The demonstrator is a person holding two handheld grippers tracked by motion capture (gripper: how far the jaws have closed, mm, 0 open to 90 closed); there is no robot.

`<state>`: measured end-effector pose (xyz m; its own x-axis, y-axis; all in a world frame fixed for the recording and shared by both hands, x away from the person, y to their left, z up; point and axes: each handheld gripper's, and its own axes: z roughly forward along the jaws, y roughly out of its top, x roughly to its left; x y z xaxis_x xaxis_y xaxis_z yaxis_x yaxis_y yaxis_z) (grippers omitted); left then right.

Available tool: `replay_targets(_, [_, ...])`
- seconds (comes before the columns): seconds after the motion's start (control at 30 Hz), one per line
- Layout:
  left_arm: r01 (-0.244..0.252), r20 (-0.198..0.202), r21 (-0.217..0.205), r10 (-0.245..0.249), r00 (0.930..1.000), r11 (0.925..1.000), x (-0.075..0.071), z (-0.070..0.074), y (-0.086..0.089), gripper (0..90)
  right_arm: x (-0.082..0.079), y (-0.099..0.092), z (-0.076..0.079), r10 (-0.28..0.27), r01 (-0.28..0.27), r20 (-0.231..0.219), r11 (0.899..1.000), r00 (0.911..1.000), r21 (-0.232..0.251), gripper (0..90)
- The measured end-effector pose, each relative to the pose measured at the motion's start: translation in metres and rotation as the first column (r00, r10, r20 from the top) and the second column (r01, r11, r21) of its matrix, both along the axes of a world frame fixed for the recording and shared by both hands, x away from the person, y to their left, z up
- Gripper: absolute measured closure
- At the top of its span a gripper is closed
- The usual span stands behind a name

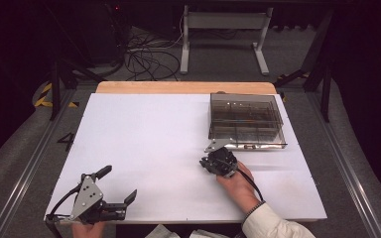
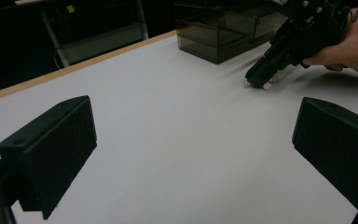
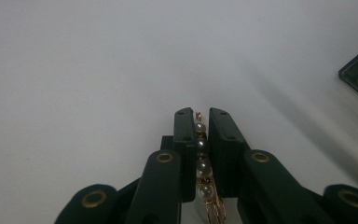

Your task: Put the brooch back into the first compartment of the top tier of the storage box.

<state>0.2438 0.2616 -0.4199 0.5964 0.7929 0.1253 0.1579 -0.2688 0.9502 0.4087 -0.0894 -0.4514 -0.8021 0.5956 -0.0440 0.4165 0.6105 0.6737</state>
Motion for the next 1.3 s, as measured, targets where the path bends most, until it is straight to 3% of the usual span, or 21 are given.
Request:
replay_targets(0.13, [0.0, 0.003, -0.006, 0.0, 1.0, 1.0, 0.0, 0.0, 0.0, 0.4, -0.003, -0.002, 0.004, 0.011, -0.011, 0.01, 1.0, 0.9999, 0.016, 82.7])
replay_targets(0.53, [-0.001, 0.003, -0.006, 0.001, 1.0, 1.0, 0.0, 0.0, -0.001, 0.4, -0.016, -0.014, 0.026, 0.038, -0.041, 0.019, 0.991, 0.9991, 0.127, 82.7])
replay_targets(0.9, [-0.001, 0.004, -0.003, 0.001, 1.0, 1.0, 0.0, 0.0, -0.001, 0.4, -0.03, -0.029, 0.047, 0.067, -0.072, 0.028, 0.972, 0.9974, 0.225, 82.6])
replay_targets(1.3, [-0.002, 0.003, -0.008, 0.002, 1.0, 1.0, 0.0, 0.0, -0.001, 0.4, -0.042, -0.045, 0.06, 0.075, -0.097, 0.081, 0.948, 0.9939, 0.303, 82.6])
